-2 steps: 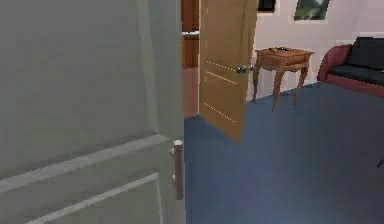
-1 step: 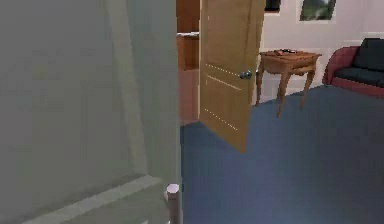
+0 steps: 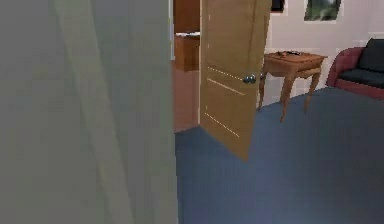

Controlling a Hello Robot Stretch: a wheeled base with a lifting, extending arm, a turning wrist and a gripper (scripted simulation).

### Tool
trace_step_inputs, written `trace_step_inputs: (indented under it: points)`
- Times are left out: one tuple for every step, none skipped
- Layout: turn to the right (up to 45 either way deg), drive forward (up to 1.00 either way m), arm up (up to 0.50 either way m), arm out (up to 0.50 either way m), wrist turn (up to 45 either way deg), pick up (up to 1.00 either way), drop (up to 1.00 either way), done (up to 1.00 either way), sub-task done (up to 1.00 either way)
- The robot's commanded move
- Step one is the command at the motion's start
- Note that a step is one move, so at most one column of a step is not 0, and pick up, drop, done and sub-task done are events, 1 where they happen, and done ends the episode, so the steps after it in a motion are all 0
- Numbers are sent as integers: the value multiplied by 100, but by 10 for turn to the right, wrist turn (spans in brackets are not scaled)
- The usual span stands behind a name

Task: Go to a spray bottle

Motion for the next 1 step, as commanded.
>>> trace_step_inputs:
  points:
    - [450,0,0,0,0,0,0,0,0]
